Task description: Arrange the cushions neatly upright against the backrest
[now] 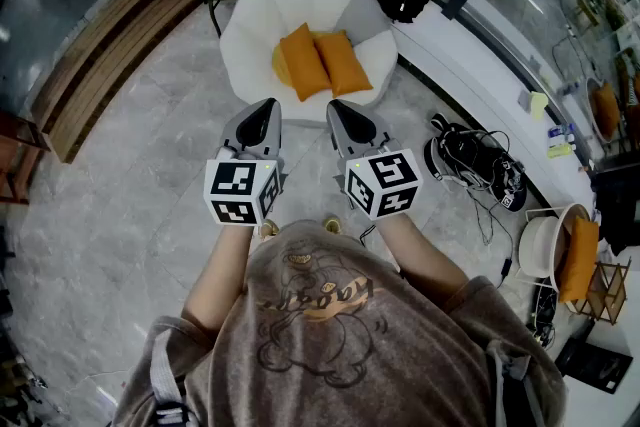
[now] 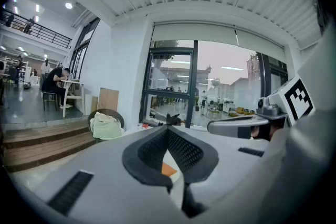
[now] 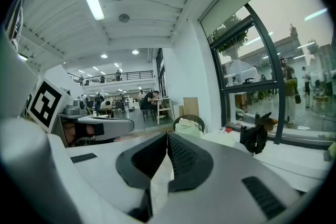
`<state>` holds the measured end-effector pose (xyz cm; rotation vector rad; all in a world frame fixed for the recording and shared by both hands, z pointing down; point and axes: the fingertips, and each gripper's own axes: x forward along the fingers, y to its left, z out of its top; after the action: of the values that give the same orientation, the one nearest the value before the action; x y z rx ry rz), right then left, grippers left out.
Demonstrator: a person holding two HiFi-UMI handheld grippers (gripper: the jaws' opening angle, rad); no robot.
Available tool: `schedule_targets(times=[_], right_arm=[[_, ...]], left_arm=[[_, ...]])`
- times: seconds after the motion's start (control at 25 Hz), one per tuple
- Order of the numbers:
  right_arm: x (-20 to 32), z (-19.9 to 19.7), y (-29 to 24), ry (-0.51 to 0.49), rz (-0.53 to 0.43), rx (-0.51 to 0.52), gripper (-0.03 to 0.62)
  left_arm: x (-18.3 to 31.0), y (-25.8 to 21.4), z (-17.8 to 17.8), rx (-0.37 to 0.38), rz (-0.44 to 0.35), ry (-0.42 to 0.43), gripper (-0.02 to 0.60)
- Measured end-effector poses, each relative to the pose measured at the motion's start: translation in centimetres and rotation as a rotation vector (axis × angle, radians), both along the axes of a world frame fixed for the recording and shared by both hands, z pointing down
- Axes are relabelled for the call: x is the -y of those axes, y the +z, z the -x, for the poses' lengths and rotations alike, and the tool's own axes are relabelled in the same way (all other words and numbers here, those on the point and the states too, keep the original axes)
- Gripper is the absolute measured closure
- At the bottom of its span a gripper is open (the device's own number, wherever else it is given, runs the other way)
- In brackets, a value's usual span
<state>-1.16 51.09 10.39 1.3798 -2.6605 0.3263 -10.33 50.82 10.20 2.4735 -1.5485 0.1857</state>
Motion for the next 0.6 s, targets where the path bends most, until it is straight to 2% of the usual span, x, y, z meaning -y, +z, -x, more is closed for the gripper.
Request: schedule_targets(times=[0.28, 0.6], right_arm=[[0.2, -0.2, 0.0, -0.016, -0.013, 0.015, 0.570], [0.3, -1.7, -0.9, -0.087, -0.059, 0.000, 0.569]], left_arm=[[0.4, 0.2, -0.5, 0.007, -0.007, 0.009, 0.577], [0.7, 0.5, -2.0, -0.007, 0.008, -0.010, 0.577]])
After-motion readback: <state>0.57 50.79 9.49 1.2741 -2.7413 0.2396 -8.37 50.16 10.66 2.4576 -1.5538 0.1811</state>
